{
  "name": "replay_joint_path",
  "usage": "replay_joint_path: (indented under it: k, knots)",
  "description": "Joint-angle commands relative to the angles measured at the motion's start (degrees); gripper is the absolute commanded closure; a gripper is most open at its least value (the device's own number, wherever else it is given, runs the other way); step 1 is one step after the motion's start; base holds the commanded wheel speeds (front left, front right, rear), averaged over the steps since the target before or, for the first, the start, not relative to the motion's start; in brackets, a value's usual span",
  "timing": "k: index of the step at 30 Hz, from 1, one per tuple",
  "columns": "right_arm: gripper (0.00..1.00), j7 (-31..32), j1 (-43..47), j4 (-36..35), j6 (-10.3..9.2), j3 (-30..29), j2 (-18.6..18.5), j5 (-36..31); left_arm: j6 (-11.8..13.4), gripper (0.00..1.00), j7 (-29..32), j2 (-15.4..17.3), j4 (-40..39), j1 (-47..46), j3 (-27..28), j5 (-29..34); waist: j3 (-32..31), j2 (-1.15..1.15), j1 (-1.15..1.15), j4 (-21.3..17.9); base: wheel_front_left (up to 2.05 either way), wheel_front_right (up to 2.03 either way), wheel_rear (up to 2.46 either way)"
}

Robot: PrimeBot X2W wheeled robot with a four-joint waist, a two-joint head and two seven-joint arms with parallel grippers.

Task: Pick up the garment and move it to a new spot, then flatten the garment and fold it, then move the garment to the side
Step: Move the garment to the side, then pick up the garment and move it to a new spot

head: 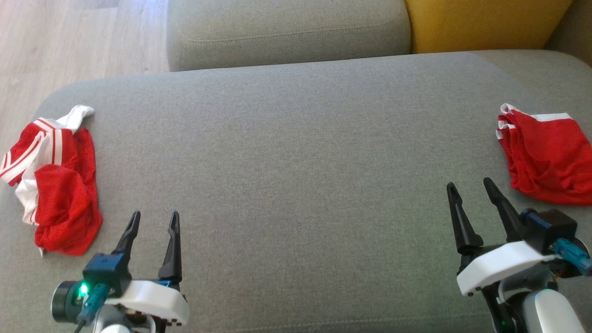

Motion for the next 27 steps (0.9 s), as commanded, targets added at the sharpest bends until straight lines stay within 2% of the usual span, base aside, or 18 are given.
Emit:
replay_joint_path:
  k: [1,27]
  knots:
    - [0.0,0.0,-1.6,-2.3,0.19,0.8,-0.2,-0.5,0.4,0.0,-0.1,1.4,-1.9,-2.4,2.2,-0.5,0.0,0.0,0.0,0.0,0.0,0.0,0.0]
    - [0.0,0.8,-1.5,-3.0,0.19,-0.1,0.1,-1.3,0.8,0.0,0.2,1.9,-1.9,-3.7,1.6,-0.9,0.7,0.0,0.0,1.1,0.0,0.0,0.0]
